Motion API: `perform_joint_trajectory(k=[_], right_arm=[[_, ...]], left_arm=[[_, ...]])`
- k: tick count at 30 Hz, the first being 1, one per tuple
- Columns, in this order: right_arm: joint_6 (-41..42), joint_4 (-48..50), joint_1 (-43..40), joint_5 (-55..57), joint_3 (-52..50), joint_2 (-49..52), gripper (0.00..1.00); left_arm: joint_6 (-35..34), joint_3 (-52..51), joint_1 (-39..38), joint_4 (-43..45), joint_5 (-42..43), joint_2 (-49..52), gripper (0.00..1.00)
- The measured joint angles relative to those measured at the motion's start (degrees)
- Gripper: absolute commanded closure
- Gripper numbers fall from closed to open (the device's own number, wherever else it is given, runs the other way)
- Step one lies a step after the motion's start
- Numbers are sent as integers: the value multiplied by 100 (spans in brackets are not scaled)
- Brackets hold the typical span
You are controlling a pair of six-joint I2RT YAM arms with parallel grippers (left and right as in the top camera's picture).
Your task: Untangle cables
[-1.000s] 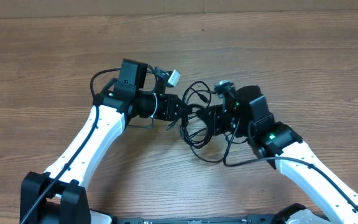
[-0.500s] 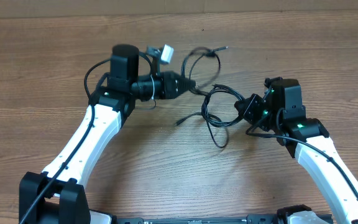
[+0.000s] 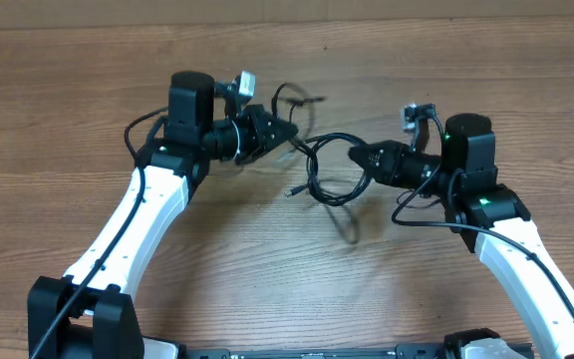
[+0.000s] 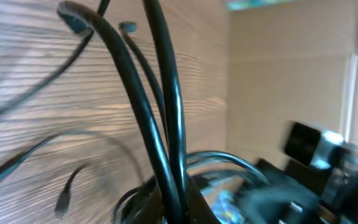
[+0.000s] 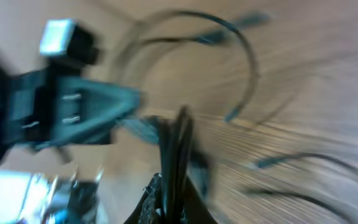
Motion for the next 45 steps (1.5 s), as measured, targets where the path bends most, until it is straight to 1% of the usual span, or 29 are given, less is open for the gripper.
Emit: perform_joint_trajectory(k=[5, 10, 17, 18, 20, 22, 25, 29, 31, 34, 42, 45], right_arm=[[-149, 446, -2, -581, 0, 0, 96], [-201, 470, -2, -890, 0, 0, 96], [-260, 468, -2, -1261, 0, 0, 96], [-280, 470, -2, -1340, 0, 0, 96], [-302, 468, -2, -1458, 0, 0, 96], [-264, 466, -2, -1473, 0, 0, 96], [63, 470, -2, -1300, 0, 0, 96], [798, 470, -2, -903, 0, 0, 96], [1346, 468, -2, -597, 0, 0, 96], [1928, 466, -2, -168, 0, 0, 96], [3182, 463, -2, 562, 0, 0, 96], [3429, 463, 57, 772, 0, 0, 96]], left_arm=[[-22, 0, 0, -136, -256, 0, 95], [-50, 0, -28, -142, -433, 0, 91], [-105, 0, -175, -162, -741, 0, 91], [-140, 0, -192, -162, -807, 0, 93], [-304, 0, -205, -160, -935, 0, 96], [-490, 0, -205, -160, -1005, 0, 96], [-704, 0, -216, -168, -1064, 0, 96], [-988, 0, -313, -177, -1115, 0, 95], [-1209, 0, -470, -177, -1163, 0, 96], [-1327, 0, -719, -177, -1311, 0, 96], [-1609, 0, -1294, -177, -1825, 0, 96], [-1816, 0, -1475, -175, -2151, 0, 96]])
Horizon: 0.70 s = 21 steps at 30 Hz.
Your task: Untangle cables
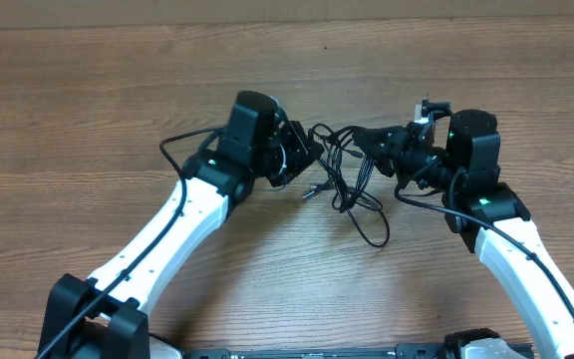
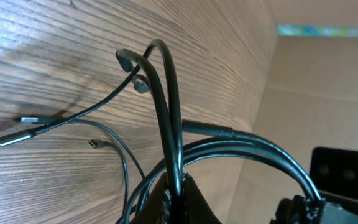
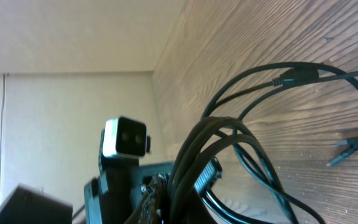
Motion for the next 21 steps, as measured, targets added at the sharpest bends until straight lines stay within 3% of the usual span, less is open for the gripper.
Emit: perform_joint_trajectory(k=[11, 14, 16, 19, 21], right_arm=[[243, 0, 861, 929, 0, 0, 96], [245, 2, 931, 1075, 0, 0, 96], [245, 0, 964, 1134, 0, 0, 96], [240, -7, 968, 1187, 0, 0, 96], [251, 2, 966, 1241, 0, 0, 96]], left_arm=[[-621, 0, -420, -2, -1130, 0, 93], [-680, 0, -420, -7, -1248, 0, 67], [-643, 2, -420, -114, -1279, 0, 34], [-363, 2, -391, -348, -1300, 0, 1], [-44, 2, -297, -363, -1213, 0, 0]])
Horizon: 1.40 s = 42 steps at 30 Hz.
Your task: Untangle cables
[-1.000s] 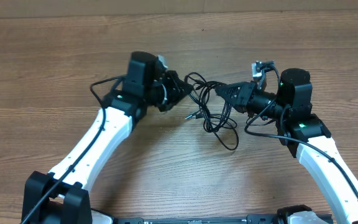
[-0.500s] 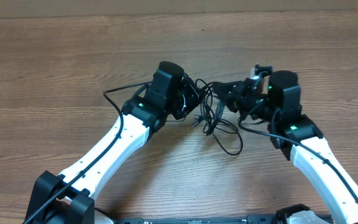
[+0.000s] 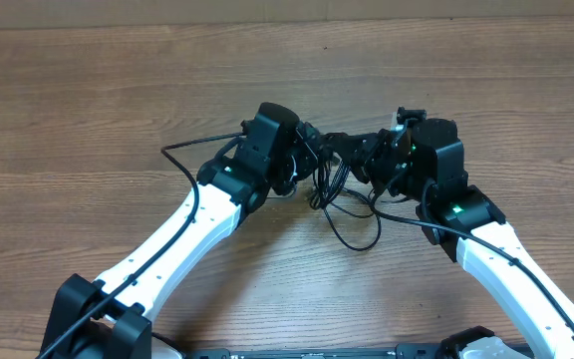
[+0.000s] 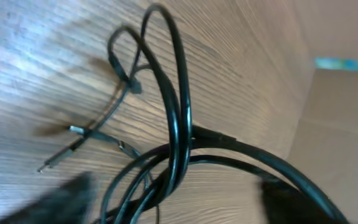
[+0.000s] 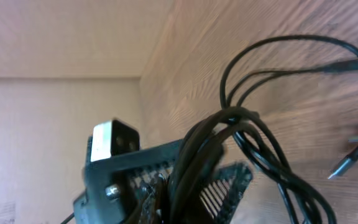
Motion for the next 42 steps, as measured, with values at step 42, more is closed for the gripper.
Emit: perform_joint_trajectory(k=[42], right_arm=[[402, -170, -2, 363, 0, 2, 96]], left_arm=[[-2186, 20, 697, -1934, 2310, 402, 22]])
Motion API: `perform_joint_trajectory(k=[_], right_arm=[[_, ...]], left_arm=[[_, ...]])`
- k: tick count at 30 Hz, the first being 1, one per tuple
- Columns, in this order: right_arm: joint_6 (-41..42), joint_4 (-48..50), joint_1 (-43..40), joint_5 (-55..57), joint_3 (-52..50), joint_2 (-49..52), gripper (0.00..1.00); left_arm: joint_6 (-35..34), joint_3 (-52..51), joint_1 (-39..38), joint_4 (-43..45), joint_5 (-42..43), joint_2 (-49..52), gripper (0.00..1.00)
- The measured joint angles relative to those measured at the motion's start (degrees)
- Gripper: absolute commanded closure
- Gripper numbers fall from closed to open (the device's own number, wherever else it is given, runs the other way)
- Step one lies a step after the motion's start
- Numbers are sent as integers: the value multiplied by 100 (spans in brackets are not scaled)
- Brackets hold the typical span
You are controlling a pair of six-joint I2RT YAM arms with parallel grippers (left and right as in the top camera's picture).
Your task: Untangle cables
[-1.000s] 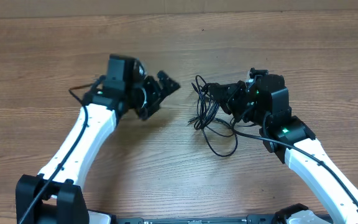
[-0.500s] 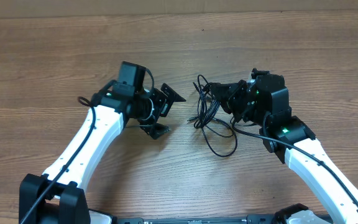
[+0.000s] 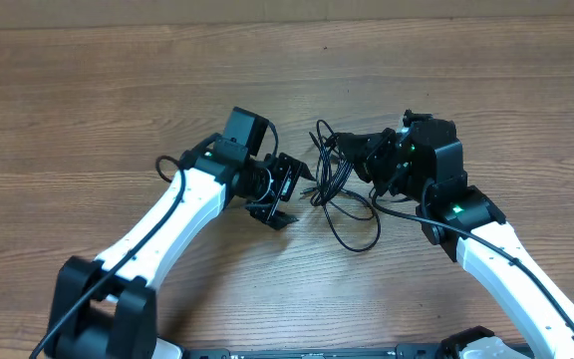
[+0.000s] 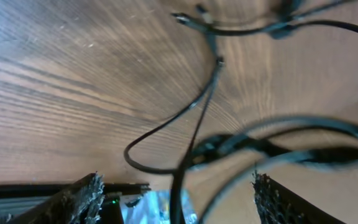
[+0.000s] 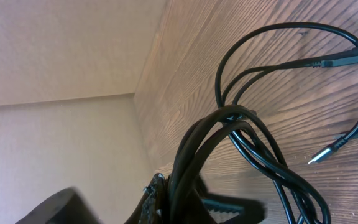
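Observation:
A tangle of thin black cables lies at the middle of the wooden table, one loop trailing toward me. My right gripper is shut on a bunch of its strands, seen close in the right wrist view as the bundle running into the gripper. My left gripper stands open just left of the tangle. In the left wrist view its fingers are wide apart, and a cable strand crosses in front of them, ungripped.
The wooden table stretches bare to the left, right and far side. Loose plug ends lie on the wood beside the tangle. Both arms reach in from the near edge.
My left gripper was pressed up against the tangle, next to the right gripper. Now it is open and sits further left, apart from the cables. The right gripper still holds its bunch.
Both grippers held the tangle, well apart with the cables stretched between them. Then they stood closer together, and closer still, with the cables bunched between them. Now the left has let go and the right alone holds the bundle.

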Motion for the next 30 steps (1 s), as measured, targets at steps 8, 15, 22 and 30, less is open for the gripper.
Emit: perform_joint_trajectory(k=[8, 15, 22, 30], right_arm=[[15, 0, 0, -35, 0, 0, 96], [17, -4, 0, -31, 0, 0, 96], [17, 2, 0, -20, 0, 0, 96], [81, 37, 0, 79, 0, 0, 96]], left_arm=[[-275, 0, -4, 374, 520, 597, 24], [-297, 0, -4, 758, 1060, 890, 30], [-111, 0, -4, 804, 1331, 898, 46], [1355, 0, 483, 616, 1547, 898, 28]])
